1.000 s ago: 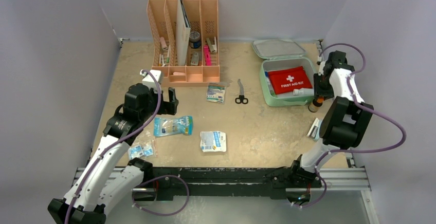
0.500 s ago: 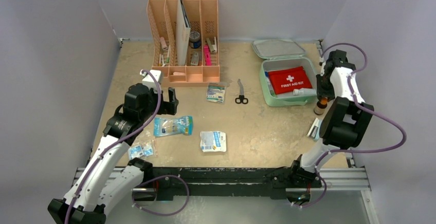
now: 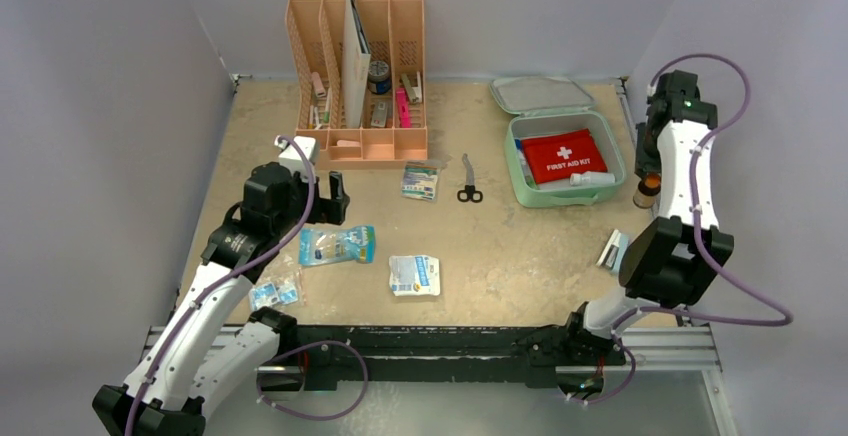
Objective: Organize the medicine kit
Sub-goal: Pick up the pill bottle at the center of the board, then place the pill bottle in the medicine box.
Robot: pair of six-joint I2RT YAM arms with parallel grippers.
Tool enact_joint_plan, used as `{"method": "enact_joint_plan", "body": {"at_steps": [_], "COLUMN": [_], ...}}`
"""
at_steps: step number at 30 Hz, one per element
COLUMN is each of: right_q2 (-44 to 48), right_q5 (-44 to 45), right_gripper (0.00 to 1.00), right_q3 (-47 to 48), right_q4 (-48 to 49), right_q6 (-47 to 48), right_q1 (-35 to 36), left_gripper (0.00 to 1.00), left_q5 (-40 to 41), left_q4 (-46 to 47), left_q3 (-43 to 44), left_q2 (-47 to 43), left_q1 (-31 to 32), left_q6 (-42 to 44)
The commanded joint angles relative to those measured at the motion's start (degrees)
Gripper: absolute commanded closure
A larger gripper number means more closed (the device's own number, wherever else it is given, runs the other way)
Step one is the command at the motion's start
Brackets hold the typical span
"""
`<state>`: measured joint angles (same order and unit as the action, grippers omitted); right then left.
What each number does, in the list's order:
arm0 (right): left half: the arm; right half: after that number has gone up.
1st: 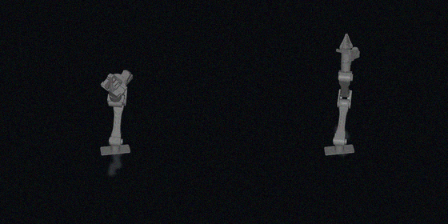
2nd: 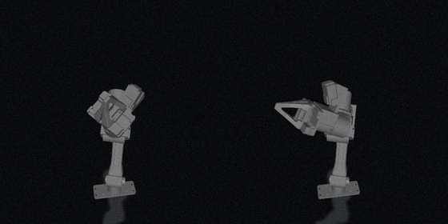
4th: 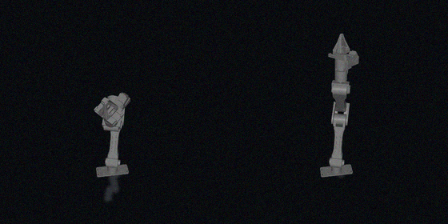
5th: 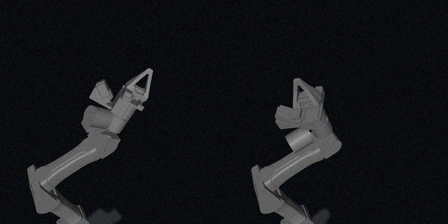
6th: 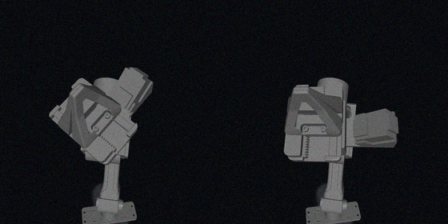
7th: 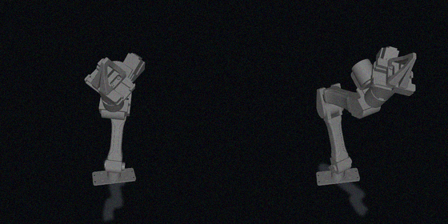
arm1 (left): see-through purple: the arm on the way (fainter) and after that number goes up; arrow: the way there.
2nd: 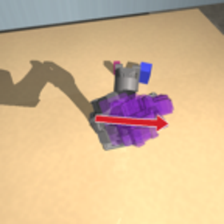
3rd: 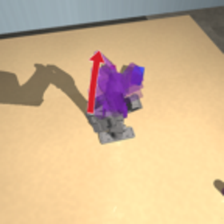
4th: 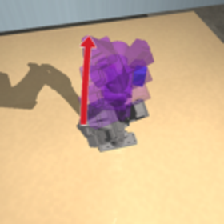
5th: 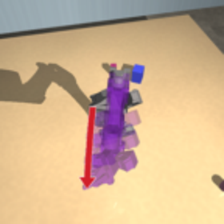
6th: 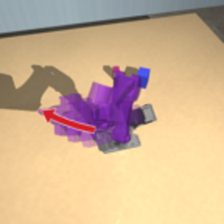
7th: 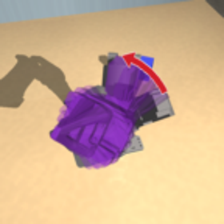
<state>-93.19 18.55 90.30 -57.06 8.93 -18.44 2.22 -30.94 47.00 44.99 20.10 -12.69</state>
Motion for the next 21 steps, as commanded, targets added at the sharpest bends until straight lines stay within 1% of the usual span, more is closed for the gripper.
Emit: {"method": "enact_joint_plan", "body": {"at_steps": [1, 3, 5, 7, 14, 18, 21], "right_q2": [4.7, 5.5, 5.9, 5.6, 0.4, -2.3, -4.7], "right_q5": [-1.8, -5.6, -8.3, -7.5, -2.8, -1.7, 1.5], "right_gripper": [1.00, 1.00, 1.00, 1.00, 1.00, 1.00, 1.00], "right_q3": [8.1, 10.8, 12.4, 12.9, 13.8, 11.6, 10.4], "right_q4": [-5.7, -5.5, -4.1, -2.9, -2.1, 0.9, 2.6], "right_q6": [-4.8, -7.7, -8.5, -10.0, -9.3, -9.2, -7.3], "right_q1": [2.3, 2.6, 3.2, 4.7, 10.6, 14.4, 17.8], "left_gripper": [0.04, 0.04, 0.04, 0.04, 0.04, 0.04, 0.04], "left_q5": [-1.2, -1.1, -1.1, -1.0, -0.6, -1.0, 0.0], "left_q4": [1.6, 1.7, 1.7, 1.7, 1.8, 1.5, 1.3], "left_q3": [0.0, -0.1, 0.0, 0.0, -0.1, 0.1, 0.1], "left_q2": [0.0, -0.2, -0.3, -0.6, -0.5, 0.0, -0.6], "left_q1": [0.6, 0.6, 0.6, 0.5, 0.6, 0.5, 0.6], "left_q6": [0.1, 0.1, 0.2, 0.3, 0.4, 0.4, 0.5]}}
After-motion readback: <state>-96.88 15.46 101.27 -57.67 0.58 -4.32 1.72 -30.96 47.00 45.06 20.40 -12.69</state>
